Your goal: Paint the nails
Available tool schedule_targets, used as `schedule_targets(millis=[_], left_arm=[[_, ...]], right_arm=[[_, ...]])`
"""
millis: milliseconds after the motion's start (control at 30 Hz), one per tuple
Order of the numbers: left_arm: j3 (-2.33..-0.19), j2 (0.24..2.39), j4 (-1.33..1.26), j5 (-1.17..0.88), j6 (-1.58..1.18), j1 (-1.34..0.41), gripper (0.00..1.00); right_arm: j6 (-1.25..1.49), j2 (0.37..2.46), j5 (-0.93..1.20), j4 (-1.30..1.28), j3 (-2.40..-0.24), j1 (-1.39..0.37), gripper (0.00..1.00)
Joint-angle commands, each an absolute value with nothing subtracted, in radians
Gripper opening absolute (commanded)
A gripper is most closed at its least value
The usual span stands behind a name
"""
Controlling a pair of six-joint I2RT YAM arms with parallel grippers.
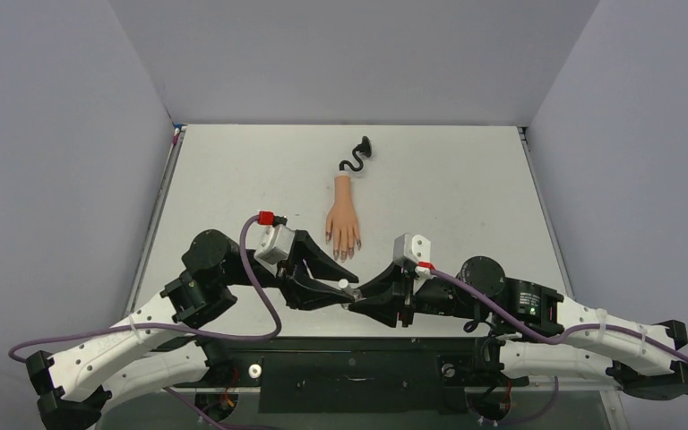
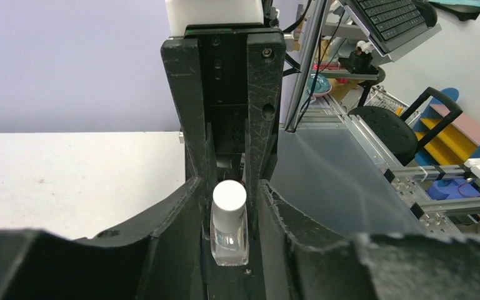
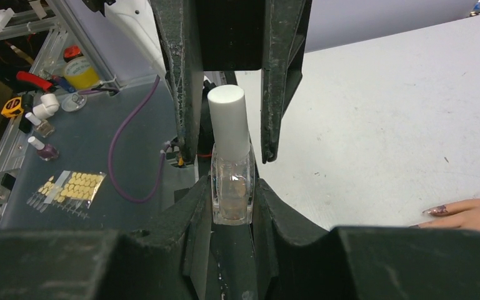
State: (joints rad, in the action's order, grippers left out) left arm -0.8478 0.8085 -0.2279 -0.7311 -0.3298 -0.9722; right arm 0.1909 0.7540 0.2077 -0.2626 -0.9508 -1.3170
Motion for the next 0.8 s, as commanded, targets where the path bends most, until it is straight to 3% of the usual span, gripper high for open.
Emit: schedule_targets(millis=[0,100,233,400,767], left_arm=[[-0.853,0.801,-0.285,-0.742,-0.333,-0.968,0.28],[-0.848,0.805,-0.297,-0.734,-0.339,-0.969,0.11],[-0.851,0.808,-0.287,-0.723,-0.333,-0.969,0.00],[-0.851,0.801,-0.226,-0.644,-0.310,-0.969,0.00],[-0.857,0.817,-0.105,-0.124,-0.357,-0.971,0.00]], right_arm=[[0.175,0.768,0.228,-0.207,-0.974,-1.324,0.00],[0.175,0.768,0.220,-0.204,-0.975,-1.323,0.00],[0.178,0.764,0.191,-0.178,-0.971,-1.323,0.00],[0.167,0.761,0.092,-0.152,-0.968,-1.322,0.00],[0.163,0.878,-0.247,-0.235,-1.058,-1.323,0.00]])
